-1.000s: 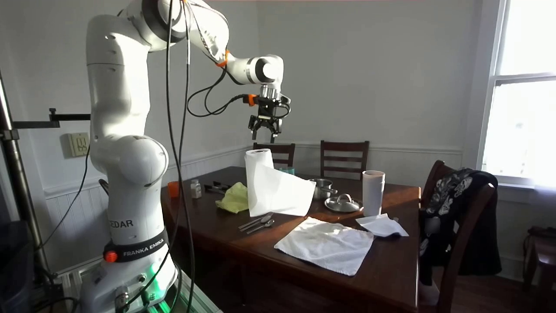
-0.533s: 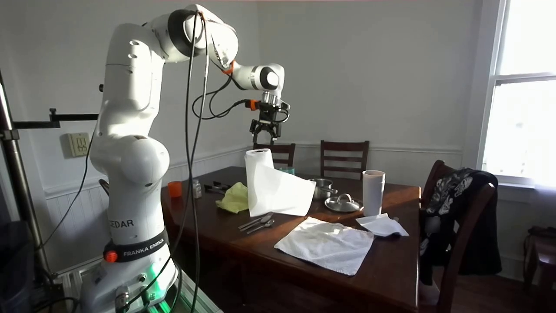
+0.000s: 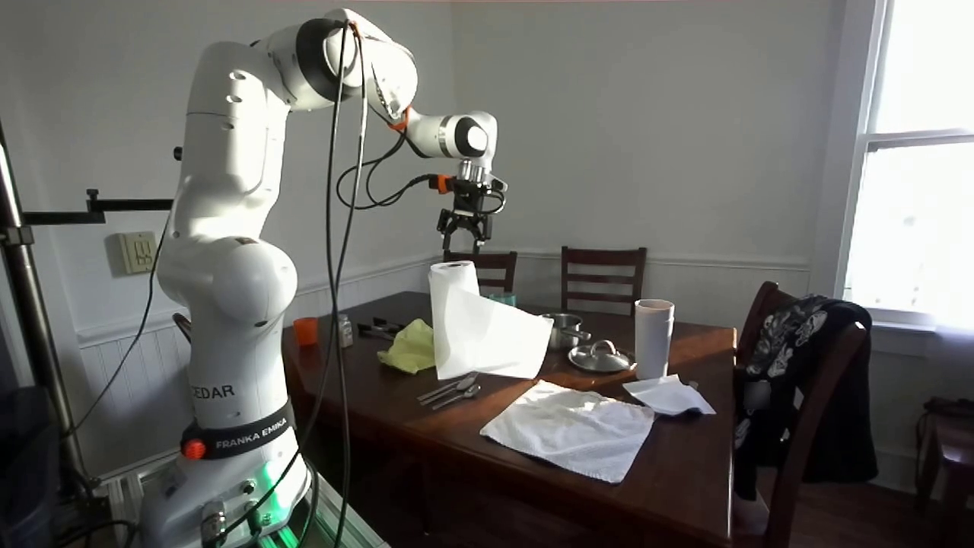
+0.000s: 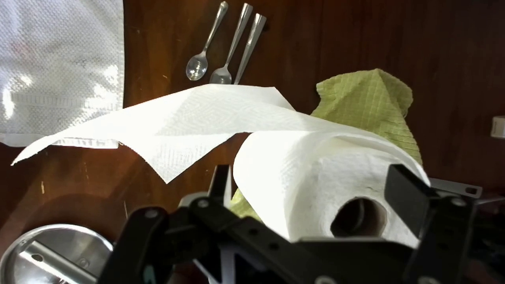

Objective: Take the paper towel roll off its holder and place it on the table

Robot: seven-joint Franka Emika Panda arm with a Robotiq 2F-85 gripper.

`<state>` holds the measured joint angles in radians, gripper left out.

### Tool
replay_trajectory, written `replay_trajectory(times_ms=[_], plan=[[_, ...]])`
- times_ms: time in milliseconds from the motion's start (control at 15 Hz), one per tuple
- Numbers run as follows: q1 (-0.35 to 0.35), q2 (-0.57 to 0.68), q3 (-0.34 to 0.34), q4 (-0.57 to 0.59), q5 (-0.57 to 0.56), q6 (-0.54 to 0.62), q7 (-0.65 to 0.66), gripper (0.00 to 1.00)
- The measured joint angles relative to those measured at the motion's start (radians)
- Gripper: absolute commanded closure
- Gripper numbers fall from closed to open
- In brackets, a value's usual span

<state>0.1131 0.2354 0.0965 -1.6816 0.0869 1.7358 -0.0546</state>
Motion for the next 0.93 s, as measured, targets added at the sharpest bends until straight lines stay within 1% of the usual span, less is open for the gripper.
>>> replay_trajectory(times_ms=[467, 933], plan=[[0.057, 0.033, 0.010, 0.000, -0.020, 0.082, 0.172, 0.00], [0.061, 0.057, 0.006, -0.006, -0.064, 0.117, 0.290, 0.00]])
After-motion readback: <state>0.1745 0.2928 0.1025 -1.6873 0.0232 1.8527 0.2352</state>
